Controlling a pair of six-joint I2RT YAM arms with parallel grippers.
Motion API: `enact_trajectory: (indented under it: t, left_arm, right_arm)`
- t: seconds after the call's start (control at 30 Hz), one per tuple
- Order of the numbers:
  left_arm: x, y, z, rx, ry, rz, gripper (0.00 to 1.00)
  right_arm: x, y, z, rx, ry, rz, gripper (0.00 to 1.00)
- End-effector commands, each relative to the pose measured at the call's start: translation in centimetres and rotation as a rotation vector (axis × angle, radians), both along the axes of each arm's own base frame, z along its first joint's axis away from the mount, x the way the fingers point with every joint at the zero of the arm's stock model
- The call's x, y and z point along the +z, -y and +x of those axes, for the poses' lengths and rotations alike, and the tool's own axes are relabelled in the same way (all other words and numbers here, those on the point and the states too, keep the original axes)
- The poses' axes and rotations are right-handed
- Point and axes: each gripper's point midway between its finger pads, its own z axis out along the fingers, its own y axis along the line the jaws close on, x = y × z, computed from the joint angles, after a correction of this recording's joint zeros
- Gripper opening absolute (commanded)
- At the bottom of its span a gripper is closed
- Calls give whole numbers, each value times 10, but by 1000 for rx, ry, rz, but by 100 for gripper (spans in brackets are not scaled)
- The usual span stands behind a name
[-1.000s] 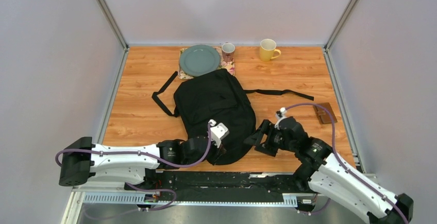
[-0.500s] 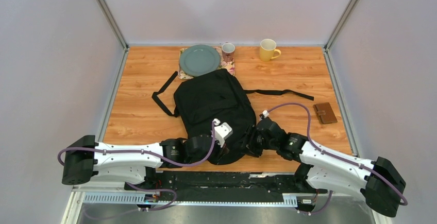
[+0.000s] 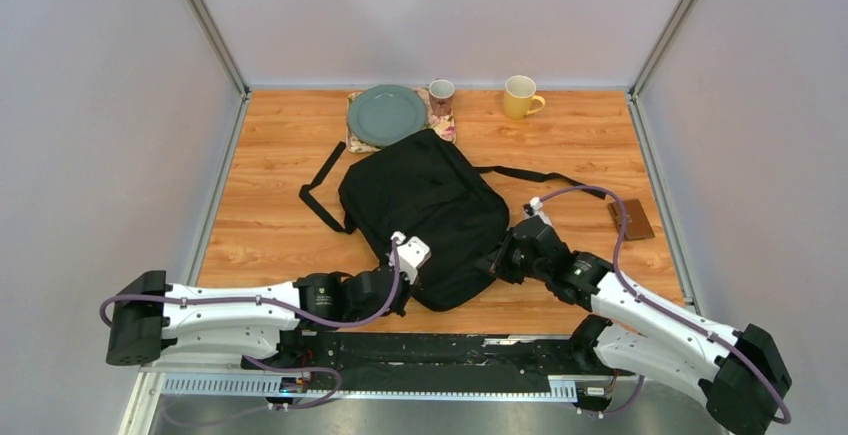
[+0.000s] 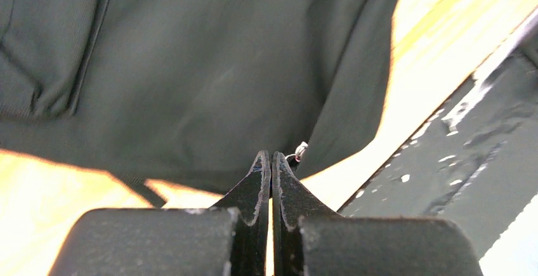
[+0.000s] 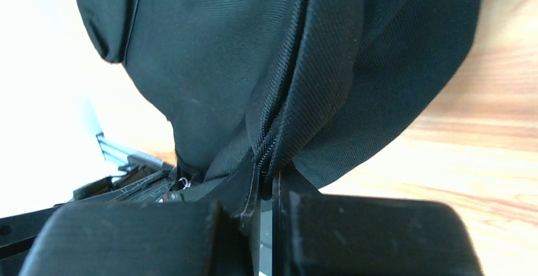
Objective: Pack the student bag
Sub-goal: Zip the student bag at the center of the board.
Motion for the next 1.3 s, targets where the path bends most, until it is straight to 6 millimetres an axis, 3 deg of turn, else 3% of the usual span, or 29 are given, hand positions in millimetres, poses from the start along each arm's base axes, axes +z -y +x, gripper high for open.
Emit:
enact_trajectory:
  t: [0.0,0.13,0.2,0.23,0.27,0.3,0.37,0.47,0.5,0.6,0.7,0.9,1.1,1.27]
  left_arm:
    - [-39,-51,9,134,0,162,0]
    - [-47,-65,10,177,-7,161,0]
    - [-44,-59,9,169,-9,103,0]
    - [-42,-56,9,159,-10,79,0]
    - [-35,-47,8,139,-12,33,0]
    - [-31,-42,7,124,-9,15,0]
    - [-25,-30,4,82,-16,-14,0]
    - [-13,-13,0,25,-21,-29,0]
    - [-5,-7,-1,6,-15,-43,0]
    - [8,10,-5,-42,-21,-88,0]
    - [21,25,-7,-88,-16,-115,0]
    - [50,51,-10,-164,-1,-147,0]
    - [56,65,-16,-211,-19,-162,0]
    - [55,66,-22,-226,-34,-177,0]
  right_arm:
    - [-5,37,33,-103,96,-109,0]
    - [-3,39,40,-54,103,-113,0]
    - [5,20,29,69,83,-55,3]
    - [9,12,24,105,70,-20,10]
    - [10,4,16,141,37,8,30]
    - [11,1,11,142,13,32,37]
    - [6,9,1,109,-48,16,44]
    - [12,22,-13,51,-75,27,48]
    - [22,27,-18,38,-48,54,49]
    - [27,24,-39,37,-86,154,55]
    - [33,11,-58,56,-162,241,57]
    - [39,-21,-71,84,-220,327,58]
    - [45,-50,-62,88,-239,335,59]
    - [34,-51,-42,-54,-258,338,59]
